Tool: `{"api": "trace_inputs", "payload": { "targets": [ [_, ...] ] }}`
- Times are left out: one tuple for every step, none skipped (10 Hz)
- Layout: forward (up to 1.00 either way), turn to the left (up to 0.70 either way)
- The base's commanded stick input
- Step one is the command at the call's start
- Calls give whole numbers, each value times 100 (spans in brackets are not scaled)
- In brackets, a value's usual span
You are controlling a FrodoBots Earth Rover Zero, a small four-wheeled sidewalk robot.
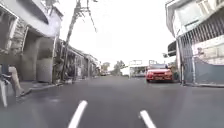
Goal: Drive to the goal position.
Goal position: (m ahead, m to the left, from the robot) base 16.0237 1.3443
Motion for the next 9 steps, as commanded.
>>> {"api": "trace_inputs", "payload": {
  "targets": [
    [100, -2],
    [100, 3],
    [100, 1],
    [100, -18],
    [100, -26],
    [100, 0],
    [100, 0],
    [100, 0],
    [100, 0]
  ]
}}
